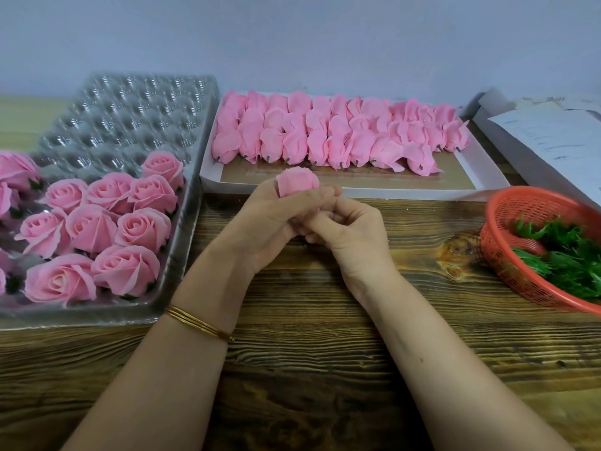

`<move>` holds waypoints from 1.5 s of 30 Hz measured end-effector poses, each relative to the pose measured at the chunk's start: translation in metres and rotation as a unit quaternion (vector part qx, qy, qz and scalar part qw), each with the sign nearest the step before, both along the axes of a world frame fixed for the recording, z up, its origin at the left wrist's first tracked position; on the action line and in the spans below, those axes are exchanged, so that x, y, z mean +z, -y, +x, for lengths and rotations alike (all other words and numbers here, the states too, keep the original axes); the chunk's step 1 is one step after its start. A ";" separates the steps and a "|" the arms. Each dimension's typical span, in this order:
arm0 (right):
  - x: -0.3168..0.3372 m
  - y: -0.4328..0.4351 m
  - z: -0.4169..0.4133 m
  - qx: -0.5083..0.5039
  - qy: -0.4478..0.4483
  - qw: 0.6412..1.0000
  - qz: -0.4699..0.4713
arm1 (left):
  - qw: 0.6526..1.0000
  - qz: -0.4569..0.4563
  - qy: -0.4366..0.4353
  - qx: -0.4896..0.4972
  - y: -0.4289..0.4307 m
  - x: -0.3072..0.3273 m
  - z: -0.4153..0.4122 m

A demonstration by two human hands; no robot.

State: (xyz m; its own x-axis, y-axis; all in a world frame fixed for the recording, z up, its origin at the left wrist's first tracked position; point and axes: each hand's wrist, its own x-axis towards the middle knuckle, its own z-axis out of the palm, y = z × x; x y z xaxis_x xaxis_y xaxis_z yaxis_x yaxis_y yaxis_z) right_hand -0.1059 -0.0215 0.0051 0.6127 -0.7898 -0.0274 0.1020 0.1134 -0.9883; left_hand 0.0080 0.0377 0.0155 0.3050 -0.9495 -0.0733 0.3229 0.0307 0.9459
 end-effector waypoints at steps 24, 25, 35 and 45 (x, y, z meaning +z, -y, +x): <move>0.002 -0.005 0.001 0.024 0.002 1.000 0.007 | 1.000 -0.007 0.000 0.000 -0.003 0.005 -0.002; 0.002 -0.004 0.001 0.035 0.008 0.999 0.028 | 1.000 -0.009 0.001 -0.015 -0.004 0.005 -0.001; 0.003 -0.003 0.002 0.074 0.027 0.992 0.100 | 1.000 0.009 -0.025 0.005 -0.004 0.004 -0.002; 0.003 -0.003 0.002 0.075 0.025 0.991 0.111 | 1.000 -0.004 -0.004 -0.014 -0.003 0.005 -0.003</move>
